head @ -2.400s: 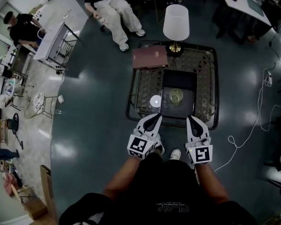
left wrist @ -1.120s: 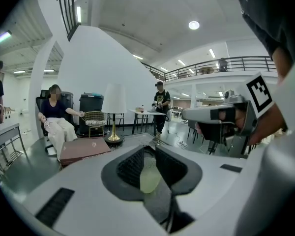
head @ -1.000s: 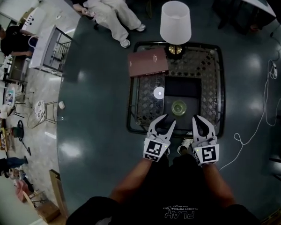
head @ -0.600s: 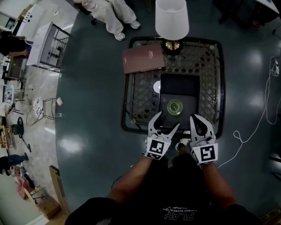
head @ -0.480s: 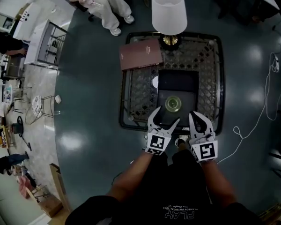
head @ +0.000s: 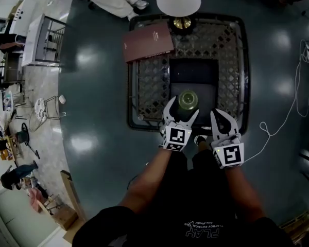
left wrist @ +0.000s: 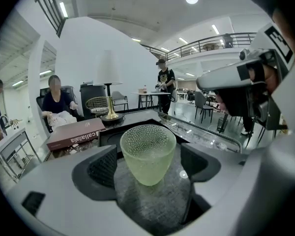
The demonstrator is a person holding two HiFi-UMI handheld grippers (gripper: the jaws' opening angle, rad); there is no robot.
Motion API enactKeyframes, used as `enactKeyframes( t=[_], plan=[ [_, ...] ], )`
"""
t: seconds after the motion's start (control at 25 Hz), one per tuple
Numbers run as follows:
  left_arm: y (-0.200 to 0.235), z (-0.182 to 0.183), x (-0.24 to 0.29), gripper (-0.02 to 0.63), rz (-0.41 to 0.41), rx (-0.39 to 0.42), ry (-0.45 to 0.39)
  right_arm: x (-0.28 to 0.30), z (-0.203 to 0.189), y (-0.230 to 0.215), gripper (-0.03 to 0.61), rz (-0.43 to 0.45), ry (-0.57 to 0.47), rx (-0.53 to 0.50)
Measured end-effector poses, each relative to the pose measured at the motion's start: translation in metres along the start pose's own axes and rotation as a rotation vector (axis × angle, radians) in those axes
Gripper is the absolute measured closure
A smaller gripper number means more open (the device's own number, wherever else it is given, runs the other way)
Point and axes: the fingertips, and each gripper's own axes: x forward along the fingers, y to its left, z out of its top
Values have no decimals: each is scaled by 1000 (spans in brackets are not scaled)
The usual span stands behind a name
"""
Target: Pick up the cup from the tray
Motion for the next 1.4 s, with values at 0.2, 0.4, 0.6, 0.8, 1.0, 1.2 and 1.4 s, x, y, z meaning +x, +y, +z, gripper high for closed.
enactKeyframes(
  t=[0.2, 0.4, 0.6, 0.8, 1.0, 1.2, 1.4],
  plan=[
    [2, -2, 19, 218, -8, 16, 17, -3, -2, -20, 568, -24, 2, -4],
    [4, -2, 31, 218, -11, 14, 27, -6, -8, -29, 568, -30, 5, 13],
    [4, -5, 38, 219, -20, 23, 31, -5, -14, -27, 568, -18, 17, 15],
    [5, -4, 42, 221, -29, 40, 22, -4, -13, -26, 568, -18, 34, 8],
    [4, -4, 42, 221, -39, 40, 21, -9, -14, -25, 568, -22, 32, 17],
    [7, 5, 37, 221, -39, 36, 3, -12, -13, -23, 568, -18, 27, 6],
    [14, 26, 22, 221, -22, 13, -41, -15, -10, -17, 568, -14, 19, -5]
  ],
)
